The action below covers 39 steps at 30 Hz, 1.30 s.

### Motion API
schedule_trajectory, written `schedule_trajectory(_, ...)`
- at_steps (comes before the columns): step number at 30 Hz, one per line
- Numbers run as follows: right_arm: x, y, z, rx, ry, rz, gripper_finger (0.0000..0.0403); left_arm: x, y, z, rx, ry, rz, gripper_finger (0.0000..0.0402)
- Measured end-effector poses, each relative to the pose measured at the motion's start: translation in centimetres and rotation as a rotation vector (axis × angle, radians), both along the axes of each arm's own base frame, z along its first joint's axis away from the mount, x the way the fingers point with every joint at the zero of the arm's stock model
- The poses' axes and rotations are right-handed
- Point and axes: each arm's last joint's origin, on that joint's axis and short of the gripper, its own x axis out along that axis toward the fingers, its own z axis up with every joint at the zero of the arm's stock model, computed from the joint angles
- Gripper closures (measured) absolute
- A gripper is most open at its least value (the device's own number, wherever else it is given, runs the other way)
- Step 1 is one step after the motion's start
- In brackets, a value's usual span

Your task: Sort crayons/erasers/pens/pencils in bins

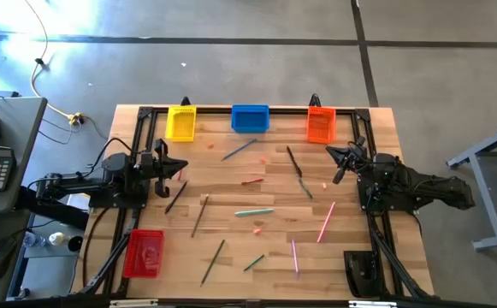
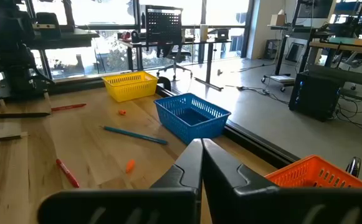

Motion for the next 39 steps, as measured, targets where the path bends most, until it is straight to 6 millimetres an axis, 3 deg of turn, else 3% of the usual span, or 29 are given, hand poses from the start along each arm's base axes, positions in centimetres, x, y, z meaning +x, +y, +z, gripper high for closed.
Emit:
schedule_trajectory(19, -0.01, -0.01, 0.01, 0.000, 0.000, -0.004, 0.0403, 0.00, 0.00, 0.00, 0.000, 0.000, 0.000, 0.0401)
schedule_trajectory(23, -0.35, -0.44, 0.07, -0.039, 0.018, -0.182, 0.0403, 0.00, 0.00, 0.00, 0.000, 0.000, 0.000, 0.0401)
schedule_trajectory(27, -0.61, -0.71, 0.07, -0.190, 0.158, -0.286, 0.0403, 0.00, 0.00, 0.00, 0.000, 0.000, 0.000, 0.0401)
schedule_trajectory(34, -0.61, -0.73, 0.06, -0.364, 0.322, -0.267, 0.0403, 0.00, 0.00, 0.00, 0.000, 0.000, 0.000, 0.0401)
schedule_trajectory(39, -0.28, -0.49, 0.61, -0.291, 0.155, -0.142, 0.0403, 0.00, 0.00, 0.00, 0.000, 0.000, 0.000, 0.0401)
